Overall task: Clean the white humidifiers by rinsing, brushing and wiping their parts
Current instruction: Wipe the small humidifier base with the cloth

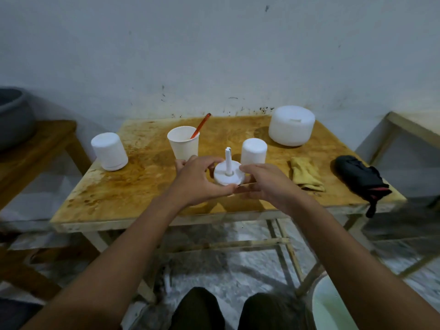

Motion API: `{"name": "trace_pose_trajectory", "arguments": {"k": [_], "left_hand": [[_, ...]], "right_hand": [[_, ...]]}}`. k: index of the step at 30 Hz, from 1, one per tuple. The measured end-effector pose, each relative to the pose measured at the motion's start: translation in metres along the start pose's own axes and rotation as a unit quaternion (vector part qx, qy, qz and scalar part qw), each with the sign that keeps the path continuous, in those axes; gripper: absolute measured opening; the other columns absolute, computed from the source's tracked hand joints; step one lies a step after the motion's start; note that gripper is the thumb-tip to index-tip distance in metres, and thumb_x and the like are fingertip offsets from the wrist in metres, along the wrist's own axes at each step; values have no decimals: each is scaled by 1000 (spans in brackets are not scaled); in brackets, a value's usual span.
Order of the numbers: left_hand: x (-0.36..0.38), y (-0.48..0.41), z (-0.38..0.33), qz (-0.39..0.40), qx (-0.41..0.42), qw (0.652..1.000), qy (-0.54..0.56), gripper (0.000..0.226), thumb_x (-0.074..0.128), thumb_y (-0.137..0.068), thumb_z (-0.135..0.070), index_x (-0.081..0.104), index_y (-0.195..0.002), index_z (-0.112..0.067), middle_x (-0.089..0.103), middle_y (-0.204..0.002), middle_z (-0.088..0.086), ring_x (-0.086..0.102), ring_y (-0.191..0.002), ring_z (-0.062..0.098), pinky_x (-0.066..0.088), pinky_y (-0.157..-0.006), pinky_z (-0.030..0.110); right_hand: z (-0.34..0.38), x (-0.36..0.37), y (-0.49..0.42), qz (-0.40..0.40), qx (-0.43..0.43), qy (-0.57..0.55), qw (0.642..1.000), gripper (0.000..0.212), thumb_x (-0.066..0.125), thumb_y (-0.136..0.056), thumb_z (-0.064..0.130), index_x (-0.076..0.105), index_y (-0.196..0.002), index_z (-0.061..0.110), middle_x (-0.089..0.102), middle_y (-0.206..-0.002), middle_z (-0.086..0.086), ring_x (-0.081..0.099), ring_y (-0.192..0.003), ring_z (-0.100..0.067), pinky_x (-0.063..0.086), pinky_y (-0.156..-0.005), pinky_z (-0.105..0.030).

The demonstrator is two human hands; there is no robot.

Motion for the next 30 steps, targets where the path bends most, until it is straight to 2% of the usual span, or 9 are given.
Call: {"name": "trace_pose_trajectory", "arguments": {"k": [6,9,12,14,16,20,24,27,30], "left_hand": [[22,37,-53,27,64,997,46,76,66,-57,-76,57,-124,-42,59,-101,-24,53,-97,7,30,-91,40],[50,56,-77,74,81,990,85,60,70,-56,-74,54,-111,-57,62,-97,-24,57,-94,4,35,-92,38],[81,77,-105,130,98,972,169,51,86,-65,-51,58,-108,-52,66,-88,-21,61,-80,-3,49,-77,22],[109,89,-121,173,108,958,200,54,88,-71,-32,61,-117,-36,64,-85,-21,59,-74,-12,44,-64,8],[136,99,-131,203,114,949,212,59,88,-71,-30,60,-123,-30,63,-89,-20,58,-75,-15,42,-64,5],[205,110,-147,259,124,934,213,66,88,-69,-35,58,-128,-31,66,-107,-18,62,-90,-7,50,-74,12],[262,113,-153,297,115,924,212,69,88,-69,-36,58,-131,-32,63,-107,-19,60,-89,-9,47,-73,9],[304,117,-153,325,102,916,210,66,88,-71,-31,57,-129,-31,62,-106,-19,58,-85,-11,46,-68,8],[354,124,-139,340,69,917,195,71,86,-70,-40,55,-134,-32,61,-111,-9,60,-87,13,54,-71,23]], "right_hand": [[-15,-30,72,-17,-16,-57,998,26,54,-99,18,62,-115,-1,74,-83,-12,71,-71,-21,59,-68,-32],[-36,-55,111,-46,-25,-81,995,25,54,-99,18,63,-113,-2,73,-79,-9,71,-69,-17,60,-71,-31],[-62,-86,146,-93,-29,-84,992,24,55,-99,17,64,-109,-2,70,-72,-6,70,-71,-18,59,-82,-37],[-83,-107,168,-121,-30,-88,988,19,55,-99,17,67,-98,1,67,-72,-6,68,-76,-21,57,-86,-39],[-105,-125,183,-143,-20,-89,986,20,55,-99,16,67,-92,2,65,-79,-12,67,-82,-25,58,-84,-38],[-158,-170,200,-211,7,-99,973,32,56,-97,17,62,-110,-11,61,-93,-24,65,-86,-32,59,-80,-37],[-201,-199,204,-246,16,-96,964,19,58,-97,18,68,-105,4,73,-76,-5,71,-74,-22,58,-84,-41],[-239,-226,200,-288,35,-77,954,19,65,-93,18,71,-109,7,75,-96,-12,73,-80,-26,60,-79,-40],[-284,-254,196,-337,58,-82,936,22,67,-90,17,71,-110,9,73,-103,-13,72,-81,-25,61,-75,-39]]}}
Point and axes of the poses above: each hand's wrist, its own y-axis away from the middle knuckle, its own x-axis out of the palm, z = x × y, the point moved 6 cm from there along -y, towards the middle knuckle
